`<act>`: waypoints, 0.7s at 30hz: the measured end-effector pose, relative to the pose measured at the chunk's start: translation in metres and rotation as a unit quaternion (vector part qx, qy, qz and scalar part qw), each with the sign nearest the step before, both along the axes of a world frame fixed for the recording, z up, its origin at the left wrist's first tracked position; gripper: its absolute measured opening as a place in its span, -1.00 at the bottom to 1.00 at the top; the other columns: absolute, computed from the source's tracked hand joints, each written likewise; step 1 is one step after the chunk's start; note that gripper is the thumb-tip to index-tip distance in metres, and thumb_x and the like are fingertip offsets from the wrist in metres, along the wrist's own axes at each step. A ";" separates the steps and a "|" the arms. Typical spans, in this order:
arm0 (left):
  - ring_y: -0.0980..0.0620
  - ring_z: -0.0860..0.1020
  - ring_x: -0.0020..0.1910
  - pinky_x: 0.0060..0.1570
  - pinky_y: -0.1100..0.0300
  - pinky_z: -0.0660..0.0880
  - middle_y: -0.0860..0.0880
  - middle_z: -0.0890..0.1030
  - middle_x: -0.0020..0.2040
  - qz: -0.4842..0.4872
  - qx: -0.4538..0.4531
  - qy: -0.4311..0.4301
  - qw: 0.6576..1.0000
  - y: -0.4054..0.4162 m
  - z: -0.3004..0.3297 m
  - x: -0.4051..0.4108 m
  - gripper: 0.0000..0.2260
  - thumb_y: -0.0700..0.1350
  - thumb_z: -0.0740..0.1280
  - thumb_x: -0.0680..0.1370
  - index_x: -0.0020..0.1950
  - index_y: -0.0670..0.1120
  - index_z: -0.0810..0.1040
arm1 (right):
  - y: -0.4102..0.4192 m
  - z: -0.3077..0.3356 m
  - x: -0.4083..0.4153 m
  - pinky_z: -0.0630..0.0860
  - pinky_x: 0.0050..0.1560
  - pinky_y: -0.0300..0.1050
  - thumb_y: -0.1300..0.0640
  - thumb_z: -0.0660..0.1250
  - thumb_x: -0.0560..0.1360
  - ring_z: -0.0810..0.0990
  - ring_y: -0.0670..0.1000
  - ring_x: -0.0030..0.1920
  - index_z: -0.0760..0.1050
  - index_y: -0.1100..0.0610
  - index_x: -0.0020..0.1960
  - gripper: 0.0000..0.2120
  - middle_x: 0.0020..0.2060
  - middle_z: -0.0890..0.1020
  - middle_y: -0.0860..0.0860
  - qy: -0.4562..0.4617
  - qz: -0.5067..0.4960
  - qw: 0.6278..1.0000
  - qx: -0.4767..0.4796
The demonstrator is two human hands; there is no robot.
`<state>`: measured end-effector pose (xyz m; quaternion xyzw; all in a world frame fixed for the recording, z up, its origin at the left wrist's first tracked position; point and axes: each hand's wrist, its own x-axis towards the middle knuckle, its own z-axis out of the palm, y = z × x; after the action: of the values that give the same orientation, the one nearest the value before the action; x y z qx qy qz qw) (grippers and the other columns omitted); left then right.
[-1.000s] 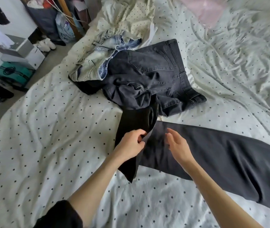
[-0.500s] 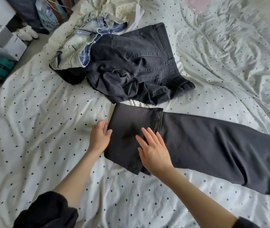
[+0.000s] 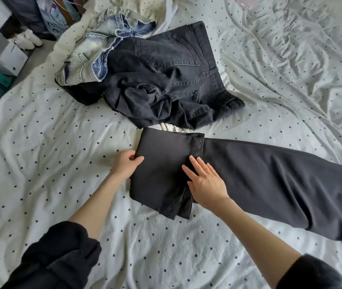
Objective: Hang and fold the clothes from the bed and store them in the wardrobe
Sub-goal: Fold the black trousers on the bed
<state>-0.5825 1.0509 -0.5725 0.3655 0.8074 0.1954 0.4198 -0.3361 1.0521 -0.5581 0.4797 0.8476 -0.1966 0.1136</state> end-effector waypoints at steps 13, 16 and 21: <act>-0.06 0.53 0.11 0.15 0.06 0.46 -0.17 0.55 0.15 0.088 0.028 -0.110 0.990 -0.022 -0.001 0.000 -0.68 -0.22 0.29 0.57 0.31 -0.28 0.44 | 0.060 0.016 -0.030 0.43 0.14 0.01 0.12 0.25 0.57 0.49 0.18 0.19 0.38 0.26 0.26 -0.67 0.15 0.53 0.18 0.181 -0.440 0.875 -0.091; -0.01 0.54 0.08 0.17 0.09 0.44 -0.10 0.57 0.11 0.118 0.045 -0.129 0.983 -0.027 -0.005 0.000 -0.72 -0.18 0.31 0.56 0.25 -0.23 0.48 | 0.074 0.016 -0.041 0.46 -0.03 -0.01 0.14 0.25 0.57 0.55 0.21 0.07 0.47 0.23 0.03 -0.85 -0.01 0.60 0.19 0.157 -0.422 0.891 -0.065; 0.13 0.55 -0.11 -0.03 0.22 0.47 0.06 0.59 -0.12 0.105 0.042 -0.141 0.984 -0.035 -0.010 -0.005 -0.91 -0.16 0.34 0.54 0.04 -0.08 0.51 | 0.095 0.019 -0.047 0.41 -0.03 -0.08 0.18 0.23 0.56 0.54 0.18 0.10 0.50 0.20 0.11 -0.84 0.04 0.60 0.16 0.183 -0.414 0.890 -0.054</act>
<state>-0.5876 1.0164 -0.5826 0.2646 0.7653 0.3215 0.4909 -0.3830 1.1468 -0.5395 0.7357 0.5662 -0.3553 -0.1092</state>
